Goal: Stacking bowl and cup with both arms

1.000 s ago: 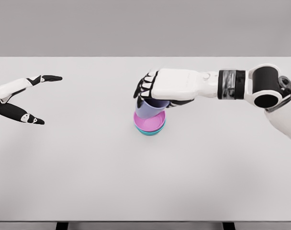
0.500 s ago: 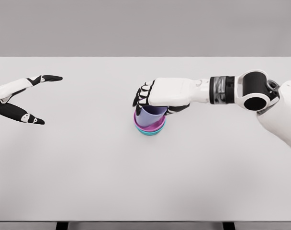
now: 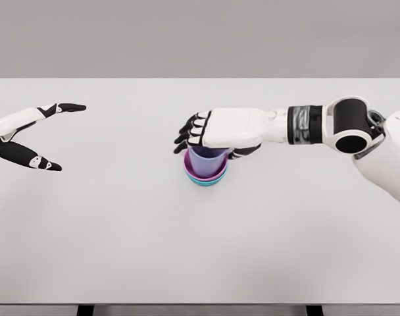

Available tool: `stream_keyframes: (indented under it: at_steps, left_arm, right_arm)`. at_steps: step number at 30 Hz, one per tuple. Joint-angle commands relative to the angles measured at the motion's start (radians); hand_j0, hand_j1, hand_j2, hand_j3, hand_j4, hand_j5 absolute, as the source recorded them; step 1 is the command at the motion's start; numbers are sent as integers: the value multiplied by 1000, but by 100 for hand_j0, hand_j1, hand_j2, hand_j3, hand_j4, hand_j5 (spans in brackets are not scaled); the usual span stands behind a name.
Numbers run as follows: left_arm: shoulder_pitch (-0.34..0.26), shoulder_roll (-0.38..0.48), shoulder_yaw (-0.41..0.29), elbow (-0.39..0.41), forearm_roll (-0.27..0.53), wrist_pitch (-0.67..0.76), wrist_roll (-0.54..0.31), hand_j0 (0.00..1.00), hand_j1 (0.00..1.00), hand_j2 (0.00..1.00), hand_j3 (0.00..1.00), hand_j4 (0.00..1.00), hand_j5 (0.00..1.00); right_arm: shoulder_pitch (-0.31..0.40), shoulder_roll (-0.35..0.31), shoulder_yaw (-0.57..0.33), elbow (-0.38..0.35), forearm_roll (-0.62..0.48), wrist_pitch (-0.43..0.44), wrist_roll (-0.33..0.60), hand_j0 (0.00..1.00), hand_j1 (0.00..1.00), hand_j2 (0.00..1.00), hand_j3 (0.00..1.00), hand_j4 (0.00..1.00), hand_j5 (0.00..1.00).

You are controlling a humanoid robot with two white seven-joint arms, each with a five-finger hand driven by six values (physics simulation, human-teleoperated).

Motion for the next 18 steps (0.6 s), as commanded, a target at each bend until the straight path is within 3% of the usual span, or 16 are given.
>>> stream_keyframes:
  at_steps: [1, 3, 6, 9, 11, 12, 13, 18]
  left_arm:
    - [0, -2, 1, 0, 8, 2, 0, 100, 100, 100, 100, 100, 100]
    - [0, -2, 1, 0, 8, 2, 0, 100, 100, 100, 100, 100, 100]
    - [0, -2, 1, 0, 8, 2, 0, 100, 100, 100, 100, 100, 100]
    - [0, -2, 1, 0, 8, 2, 0, 100, 100, 100, 100, 100, 100]
    - [0, -2, 1, 0, 8, 2, 0, 100, 100, 100, 100, 100, 100]
    - [0, -2, 1, 0, 8, 2, 0, 100, 100, 100, 100, 100, 100]
    - [0, -2, 1, 0, 8, 2, 0, 100, 100, 100, 100, 100, 100]
    - [0, -2, 1, 0, 8, 2, 0, 100, 100, 100, 100, 100, 100]
  right_arm:
    - [0, -27, -7, -35, -5, 3, 0, 100, 100, 100, 100, 100, 100]
    - [0, -73, -44, -50, -13, 3, 0, 100, 100, 100, 100, 100, 100]
    - [14, -137, -207, -49, -19, 3, 0, 100, 100, 100, 100, 100, 100]
    - [60, -215, -294, -18, -20, 3, 0, 100, 100, 100, 100, 100, 100]
    - [103, -281, -330, 80, -48, 3, 0, 100, 100, 100, 100, 100, 100]
    - [104, -309, -340, 214, -114, 3, 0, 100, 100, 100, 100, 100, 100]
    - [106, -315, -342, 264, -135, 3, 0, 100, 100, 100, 100, 100, 100]
    - [123, -329, -333, 268, -137, 3, 0, 100, 100, 100, 100, 100, 100]
